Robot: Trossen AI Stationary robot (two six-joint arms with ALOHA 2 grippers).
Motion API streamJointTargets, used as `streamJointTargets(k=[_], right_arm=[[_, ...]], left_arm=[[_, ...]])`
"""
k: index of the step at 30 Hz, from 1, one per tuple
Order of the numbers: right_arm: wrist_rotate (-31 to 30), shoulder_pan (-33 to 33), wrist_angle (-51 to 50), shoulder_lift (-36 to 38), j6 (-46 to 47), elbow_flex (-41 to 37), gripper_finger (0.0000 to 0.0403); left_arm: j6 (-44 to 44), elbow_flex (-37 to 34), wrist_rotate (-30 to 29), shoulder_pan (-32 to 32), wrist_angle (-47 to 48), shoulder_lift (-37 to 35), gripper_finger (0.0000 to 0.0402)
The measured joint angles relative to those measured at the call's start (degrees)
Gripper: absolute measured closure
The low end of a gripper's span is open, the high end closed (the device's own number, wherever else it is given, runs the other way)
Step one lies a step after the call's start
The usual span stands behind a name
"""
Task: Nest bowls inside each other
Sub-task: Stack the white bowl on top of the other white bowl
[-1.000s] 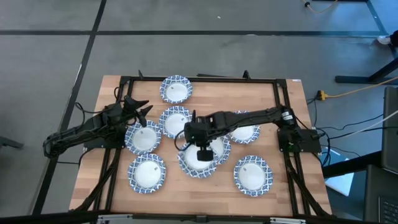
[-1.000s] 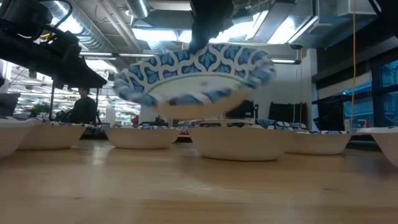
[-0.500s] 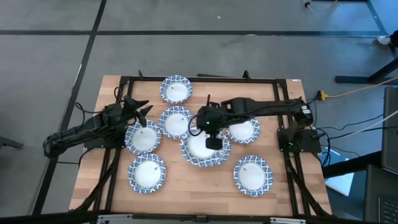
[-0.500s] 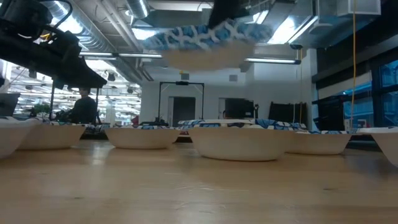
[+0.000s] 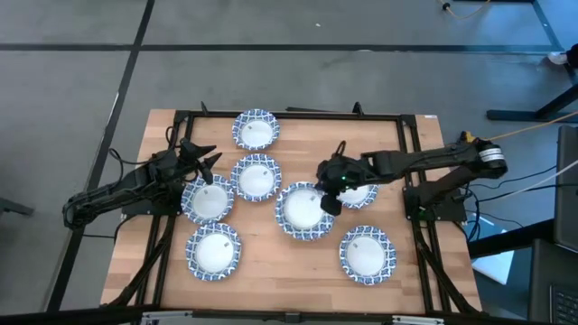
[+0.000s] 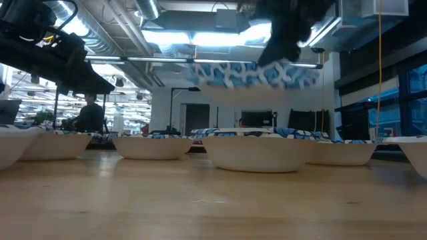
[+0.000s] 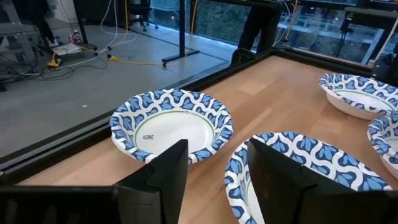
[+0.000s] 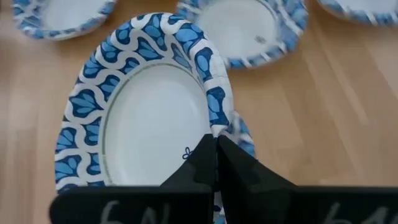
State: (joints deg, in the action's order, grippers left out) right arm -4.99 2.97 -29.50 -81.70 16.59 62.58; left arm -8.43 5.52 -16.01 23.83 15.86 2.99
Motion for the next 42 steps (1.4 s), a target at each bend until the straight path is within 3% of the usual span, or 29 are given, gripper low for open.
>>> streamJointTargets(k=[6, 9, 15, 22, 29, 42], right_arm=[[3.29, -2.79, 12.0, 0.59, 1.47, -9.68, 0.0394], [3.4, -3.36, 12.76, 0.32, 3.06, -12.22, 0.0393], [2.63, -3.49, 13.46, 0.38, 4.19, -13.04, 0.0374], [2.0, -3.72, 13.29, 0.38, 5.09, -13.04, 0.0319], [-5.82, -3.51, 8.51, 2.41, 5.72, -13.02, 0.027], [-5.94, 2.88, -9.13, 4.69, 8.76, -14.18, 0.026]], left_arm=[[-0.42, 0.0, 0.15, 0.0, 0.0, 0.02, 0.0241], [-0.47, 0.0, 0.36, 0.0, 0.0, 0.01, 0.0241], [-0.52, -0.01, 0.5, 0.0, 0.0, 0.01, 0.0241], [-0.57, -0.01, 0.5, 0.0, -0.02, 0.0, 0.0241], [-0.48, -0.01, 0.52, 0.0, -0.02, 0.02, 0.0241], [-0.42, 0.0, 0.41, 0.0, -0.02, 0.02, 0.0241]])
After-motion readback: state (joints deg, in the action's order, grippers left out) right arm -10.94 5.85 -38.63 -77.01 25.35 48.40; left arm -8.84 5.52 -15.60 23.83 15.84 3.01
